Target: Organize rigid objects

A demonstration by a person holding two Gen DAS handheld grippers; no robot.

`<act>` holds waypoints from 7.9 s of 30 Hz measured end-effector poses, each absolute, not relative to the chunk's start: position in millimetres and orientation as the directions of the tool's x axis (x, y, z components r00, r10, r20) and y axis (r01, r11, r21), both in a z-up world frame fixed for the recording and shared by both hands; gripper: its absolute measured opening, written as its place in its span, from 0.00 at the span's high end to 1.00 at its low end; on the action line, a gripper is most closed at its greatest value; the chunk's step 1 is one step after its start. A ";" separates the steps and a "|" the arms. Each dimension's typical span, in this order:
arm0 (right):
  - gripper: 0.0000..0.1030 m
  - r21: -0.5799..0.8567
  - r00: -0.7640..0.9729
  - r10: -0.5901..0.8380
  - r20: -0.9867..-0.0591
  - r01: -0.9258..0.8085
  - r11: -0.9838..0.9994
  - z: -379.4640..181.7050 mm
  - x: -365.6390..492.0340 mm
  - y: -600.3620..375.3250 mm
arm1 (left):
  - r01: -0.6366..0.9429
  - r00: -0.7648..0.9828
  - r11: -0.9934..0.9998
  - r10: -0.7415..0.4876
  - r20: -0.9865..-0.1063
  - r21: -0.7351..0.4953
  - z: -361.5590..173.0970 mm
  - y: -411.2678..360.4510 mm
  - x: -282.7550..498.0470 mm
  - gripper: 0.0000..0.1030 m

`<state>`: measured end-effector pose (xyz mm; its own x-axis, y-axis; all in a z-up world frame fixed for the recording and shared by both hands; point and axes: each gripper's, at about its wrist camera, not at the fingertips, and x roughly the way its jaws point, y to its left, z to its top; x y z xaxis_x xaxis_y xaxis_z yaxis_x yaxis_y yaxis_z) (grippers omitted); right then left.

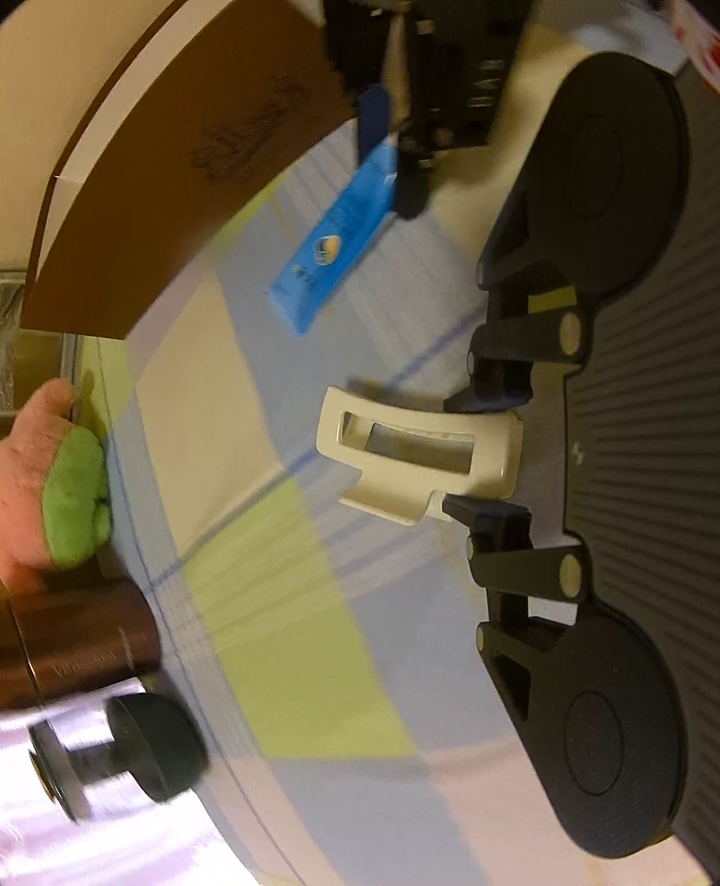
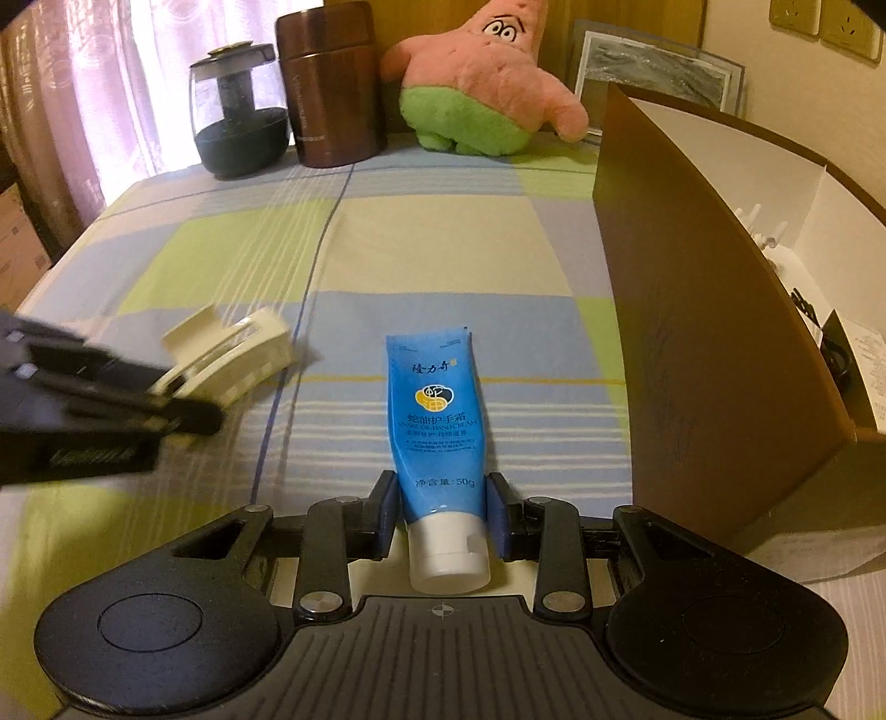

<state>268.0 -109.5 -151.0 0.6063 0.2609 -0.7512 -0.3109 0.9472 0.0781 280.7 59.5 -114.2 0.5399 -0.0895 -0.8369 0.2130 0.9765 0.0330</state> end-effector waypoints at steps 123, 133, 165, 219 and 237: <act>0.73 0.296 0.707 0.189 -0.682 0.029 0.955 -66.4 366.8 -374.4 | 0.411 0.552 0.909 -0.311 -0.774 -0.072 -36.9 -216.9 437.2 0.64; 0.72 0.305 0.690 0.193 -0.698 0.042 0.952 -71.1 381.5 -369.1 | 0.360 0.568 0.932 -0.265 -0.780 -0.055 -36.7 -202.0 449.0 0.49; 0.42 0.317 0.717 0.217 -0.663 0.006 0.948 -49.7 362.6 -358.8 | 0.331 0.653 0.944 -0.238 -0.719 -0.012 -9.3 -174.6 415.3 0.29; 0.40 0.314 0.545 0.447 -0.709 -0.324 0.892 -19.7 94.2 -191.4 | -0.061 0.634 0.998 0.037 -0.772 -0.002 13.4 27.6 56.9 0.28; 0.40 0.296 0.469 0.474 -0.745 -0.403 0.866 -33.1 61.0 -154.5 | -0.124 0.629 0.992 0.063 -0.775 -0.021 9.4 44.4 9.3 0.30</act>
